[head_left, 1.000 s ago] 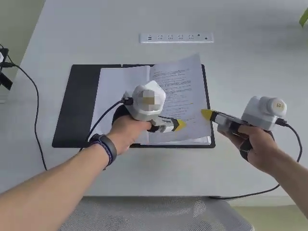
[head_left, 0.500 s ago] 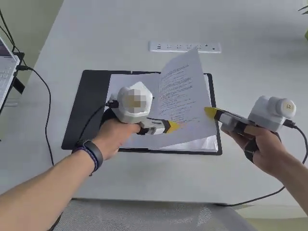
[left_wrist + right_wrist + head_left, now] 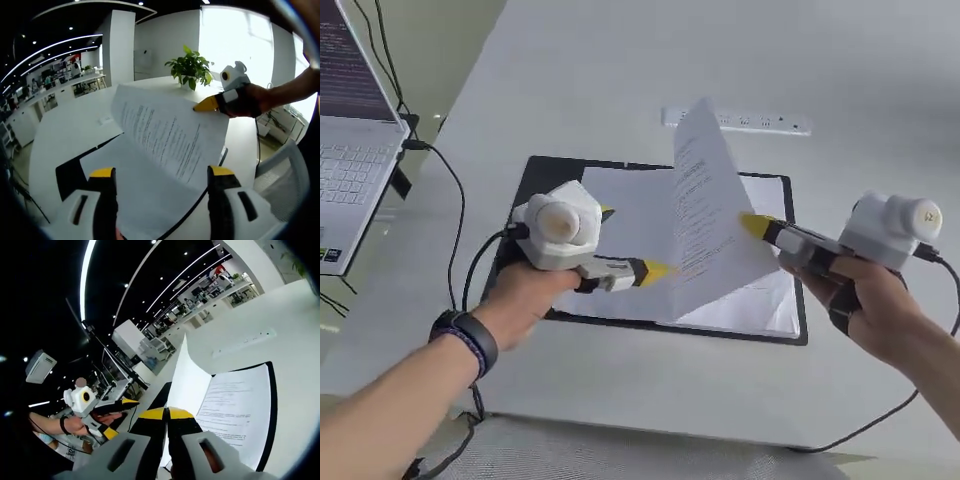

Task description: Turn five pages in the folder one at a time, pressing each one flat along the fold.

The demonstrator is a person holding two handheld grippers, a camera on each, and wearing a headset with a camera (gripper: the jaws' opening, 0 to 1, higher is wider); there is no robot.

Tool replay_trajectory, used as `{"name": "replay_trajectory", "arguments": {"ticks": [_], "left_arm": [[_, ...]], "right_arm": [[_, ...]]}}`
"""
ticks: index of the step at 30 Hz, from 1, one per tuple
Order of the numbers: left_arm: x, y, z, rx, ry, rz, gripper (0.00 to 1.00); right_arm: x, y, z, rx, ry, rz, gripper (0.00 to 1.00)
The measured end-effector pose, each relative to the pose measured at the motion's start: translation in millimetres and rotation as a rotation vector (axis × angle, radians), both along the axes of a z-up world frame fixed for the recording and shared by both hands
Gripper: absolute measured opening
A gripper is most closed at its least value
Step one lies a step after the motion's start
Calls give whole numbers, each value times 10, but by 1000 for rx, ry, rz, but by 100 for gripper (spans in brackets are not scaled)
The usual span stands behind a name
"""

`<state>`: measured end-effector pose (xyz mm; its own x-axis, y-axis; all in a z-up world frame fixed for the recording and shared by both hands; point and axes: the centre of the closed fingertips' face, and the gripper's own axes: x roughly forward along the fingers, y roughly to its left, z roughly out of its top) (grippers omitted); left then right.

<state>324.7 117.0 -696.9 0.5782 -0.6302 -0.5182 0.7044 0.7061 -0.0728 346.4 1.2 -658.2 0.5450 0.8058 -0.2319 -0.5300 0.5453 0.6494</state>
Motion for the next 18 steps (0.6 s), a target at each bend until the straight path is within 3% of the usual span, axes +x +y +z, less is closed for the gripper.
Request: {"name": "replay_trajectory", "arguments": {"ticks": [10, 18], "left_arm": [[-140, 442, 82, -6, -6, 82, 74], [-263, 719, 117, -8, -6, 141, 74]], "right_arm": [[41, 564, 14, 7, -8, 100, 0], [11, 959, -147, -2, 30, 164, 0]]}}
